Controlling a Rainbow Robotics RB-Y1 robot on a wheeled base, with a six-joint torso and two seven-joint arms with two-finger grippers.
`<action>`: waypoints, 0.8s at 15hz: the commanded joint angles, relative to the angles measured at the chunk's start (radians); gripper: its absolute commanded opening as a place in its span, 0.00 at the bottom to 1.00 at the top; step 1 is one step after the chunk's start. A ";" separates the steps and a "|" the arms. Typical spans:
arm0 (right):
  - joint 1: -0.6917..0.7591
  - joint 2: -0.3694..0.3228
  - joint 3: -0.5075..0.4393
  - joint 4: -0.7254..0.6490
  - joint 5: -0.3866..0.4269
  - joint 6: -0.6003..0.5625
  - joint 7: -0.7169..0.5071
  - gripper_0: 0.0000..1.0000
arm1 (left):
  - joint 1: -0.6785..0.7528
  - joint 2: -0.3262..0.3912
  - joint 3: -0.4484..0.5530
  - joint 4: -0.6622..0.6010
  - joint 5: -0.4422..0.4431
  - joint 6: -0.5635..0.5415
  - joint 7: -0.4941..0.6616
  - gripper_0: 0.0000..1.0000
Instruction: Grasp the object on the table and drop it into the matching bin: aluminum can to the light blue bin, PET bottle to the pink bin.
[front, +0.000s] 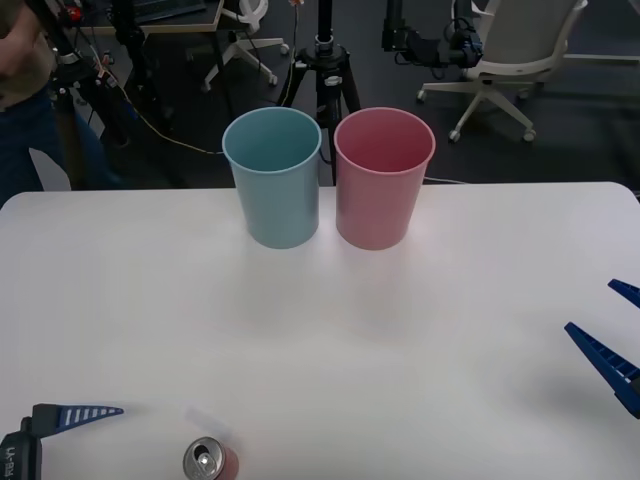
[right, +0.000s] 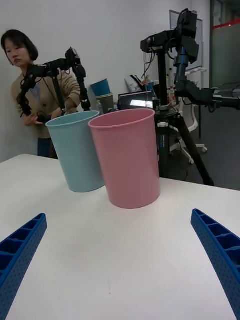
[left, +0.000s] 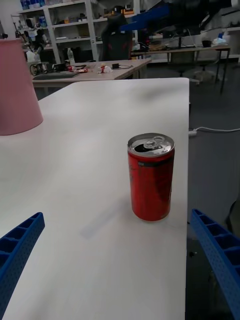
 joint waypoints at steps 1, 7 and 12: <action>0.000 0.000 0.000 0.000 0.000 0.000 0.000 1.00 | -0.006 -0.035 0.000 0.000 -0.018 0.026 -0.005 1.00; 0.000 0.000 0.000 0.000 0.000 0.000 0.000 1.00 | -0.011 -0.101 0.000 0.000 -0.092 0.035 -0.017 1.00; 0.000 0.000 0.000 0.000 0.000 0.000 0.000 1.00 | -0.024 -0.169 0.000 0.001 -0.129 0.060 -0.024 1.00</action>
